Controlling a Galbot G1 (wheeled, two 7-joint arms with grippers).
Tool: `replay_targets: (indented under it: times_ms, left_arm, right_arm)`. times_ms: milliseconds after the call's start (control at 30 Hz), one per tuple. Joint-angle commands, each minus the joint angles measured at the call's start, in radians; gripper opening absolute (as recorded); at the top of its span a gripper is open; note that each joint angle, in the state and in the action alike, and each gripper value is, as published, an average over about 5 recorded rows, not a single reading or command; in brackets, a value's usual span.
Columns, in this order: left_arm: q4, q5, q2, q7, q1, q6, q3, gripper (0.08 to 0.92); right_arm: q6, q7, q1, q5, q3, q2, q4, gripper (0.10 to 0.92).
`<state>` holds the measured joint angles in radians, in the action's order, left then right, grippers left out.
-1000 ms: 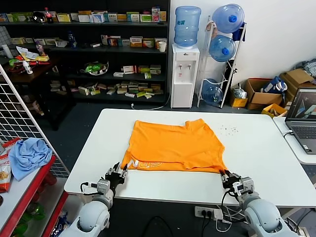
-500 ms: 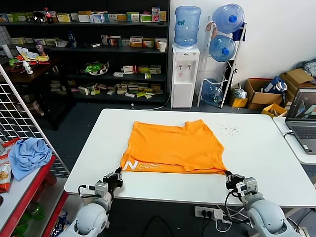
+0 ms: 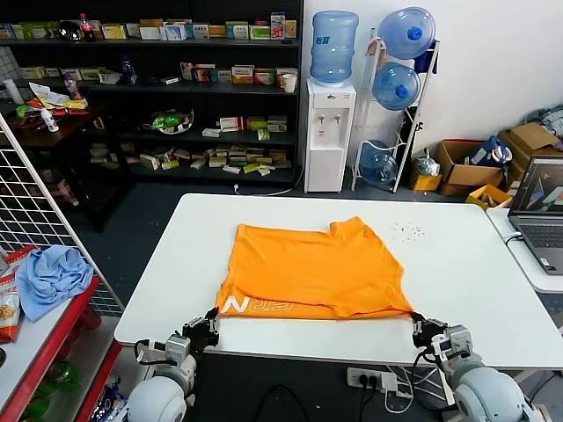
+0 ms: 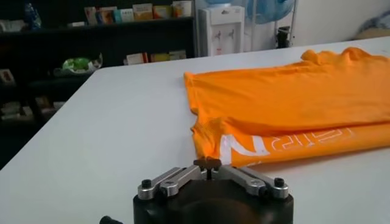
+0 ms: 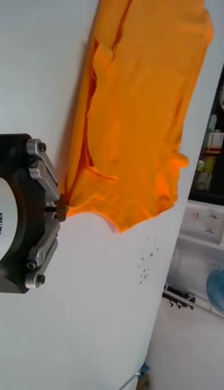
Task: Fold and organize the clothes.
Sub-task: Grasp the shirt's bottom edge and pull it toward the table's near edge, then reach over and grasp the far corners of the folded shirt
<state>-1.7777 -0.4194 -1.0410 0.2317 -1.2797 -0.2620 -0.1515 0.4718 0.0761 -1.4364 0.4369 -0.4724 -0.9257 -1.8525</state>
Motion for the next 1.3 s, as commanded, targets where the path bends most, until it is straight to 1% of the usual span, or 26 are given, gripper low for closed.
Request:
replay_targets:
  times_ms: [33, 300, 367, 433, 600, 733, 867, 1000, 1133, 1200, 1300]
  left_arm:
    - [-0.098, 0.002, 0.028, 0.000, -0.097, -0.010, -0.002, 0.094]
    - [-0.144, 0.005, 0.049, -0.010, -0.154, -0.041, -0.017, 0.094]
    - [-0.156, 0.007, 0.054, -0.014, -0.159, -0.052, -0.023, 0.112]
    - [-0.167, 0.007, 0.060, -0.018, -0.161, -0.059, -0.029, 0.146]
    - [-0.193, -0.005, 0.069, -0.020, -0.149, -0.074, -0.038, 0.289]
    - [-0.195, -0.013, 0.080, -0.022, -0.113, -0.079, -0.037, 0.402]
    - [-0.154, -0.010, 0.083, -0.030, -0.031, -0.047, -0.028, 0.523]
    - [-0.070, -0.017, 0.063, -0.032, 0.103, -0.022, 0.006, 0.636]
    - [0.044, -0.047, 0.041, -0.027, 0.258, -0.012, 0.056, 0.747]
    - [0.104, -0.068, 0.031, -0.024, 0.328, -0.013, 0.082, 0.792]
    - [0.188, -0.099, 0.011, -0.019, 0.423, -0.016, 0.125, 0.819]
  right_arm:
    - [0.021, 0.019, -0.115, 0.000, -0.019, 0.009, -0.088, 0.124]
    - [0.048, 0.027, -0.168, 0.010, -0.046, 0.008, -0.135, 0.125]
    - [0.058, 0.027, -0.174, 0.013, -0.051, 0.011, -0.150, 0.145]
    - [0.066, 0.027, -0.176, 0.015, -0.056, 0.014, -0.164, 0.190]
    - [0.084, 0.035, -0.163, 0.043, -0.068, 0.027, -0.195, 0.328]
    - [0.075, 0.037, -0.138, 0.078, -0.075, 0.046, -0.210, 0.449]
    - [-0.006, 0.037, -0.051, 0.128, -0.076, 0.064, -0.174, 0.562]
    - [-0.064, 0.017, 0.101, 0.175, -0.044, 0.077, -0.060, 0.674]
    - [-0.072, -0.018, 0.264, 0.218, 0.019, 0.081, 0.067, 0.783]
    - [-0.073, -0.031, 0.345, 0.234, 0.057, 0.078, 0.126, 0.808]
    - [-0.061, -0.048, 0.464, 0.250, 0.127, 0.068, 0.212, 0.821]
